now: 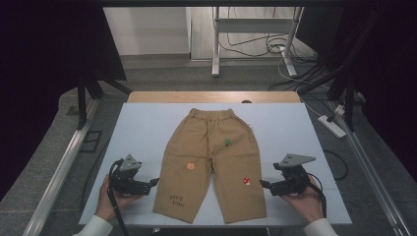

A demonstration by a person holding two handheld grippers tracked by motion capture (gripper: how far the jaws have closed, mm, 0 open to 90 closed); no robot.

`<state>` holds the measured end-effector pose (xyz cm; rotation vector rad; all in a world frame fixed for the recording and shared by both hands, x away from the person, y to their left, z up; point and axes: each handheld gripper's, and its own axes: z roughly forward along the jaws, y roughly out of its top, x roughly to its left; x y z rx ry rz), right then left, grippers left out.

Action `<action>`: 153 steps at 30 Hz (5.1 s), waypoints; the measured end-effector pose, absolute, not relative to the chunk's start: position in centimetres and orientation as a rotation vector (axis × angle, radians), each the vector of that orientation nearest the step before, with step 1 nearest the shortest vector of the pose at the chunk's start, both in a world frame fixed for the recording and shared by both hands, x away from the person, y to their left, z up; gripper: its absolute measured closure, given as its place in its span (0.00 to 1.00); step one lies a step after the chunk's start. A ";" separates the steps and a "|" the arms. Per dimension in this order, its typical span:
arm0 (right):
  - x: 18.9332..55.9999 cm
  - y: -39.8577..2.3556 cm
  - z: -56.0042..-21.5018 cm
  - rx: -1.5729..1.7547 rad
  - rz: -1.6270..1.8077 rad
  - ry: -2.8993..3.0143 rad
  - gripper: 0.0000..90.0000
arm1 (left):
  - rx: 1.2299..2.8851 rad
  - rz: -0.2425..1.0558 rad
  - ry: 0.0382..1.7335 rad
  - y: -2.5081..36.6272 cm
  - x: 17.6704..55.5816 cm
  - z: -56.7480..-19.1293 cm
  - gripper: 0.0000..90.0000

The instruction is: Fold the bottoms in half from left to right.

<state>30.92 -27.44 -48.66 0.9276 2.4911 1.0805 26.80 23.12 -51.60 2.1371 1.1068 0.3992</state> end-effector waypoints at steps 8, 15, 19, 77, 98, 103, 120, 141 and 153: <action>31.2 -27.2 -49.0 0.932 1.077 2.504 0.18 | 2.138 0.398 1.099 23.0 26.9 -51.5 0.10; 31.2 -27.2 -49.2 0.932 1.077 2.518 0.18 | 2.134 0.394 1.099 22.8 26.9 -51.5 0.10; 31.4 -27.3 -49.2 0.941 1.085 2.511 0.18 | 2.132 0.398 1.101 22.8 27.0 -51.5 0.10; 32.0 -20.4 -48.7 0.817 1.152 2.603 0.18 | 2.121 0.403 1.098 22.6 27.4 -51.4 0.11; 32.1 -16.1 -48.7 0.728 1.152 2.675 0.18 | 2.126 0.399 1.101 22.7 27.5 -51.4 0.11; 32.2 -14.8 -48.8 0.706 1.159 2.687 0.18 | 2.126 0.399 1.106 22.8 27.5 -51.5 0.11; 32.2 -11.3 -49.3 0.649 1.142 2.748 0.18 | 2.119 0.402 1.113 23.0 27.3 -51.5 0.12; 31.3 -7.7 -49.9 0.564 1.107 2.797 0.18 | 2.118 0.404 1.113 23.0 27.4 -51.4 0.12; 30.6 -5.7 -50.5 0.489 1.092 2.827 0.18 | 2.111 0.406 1.116 23.1 27.5 -51.4 0.12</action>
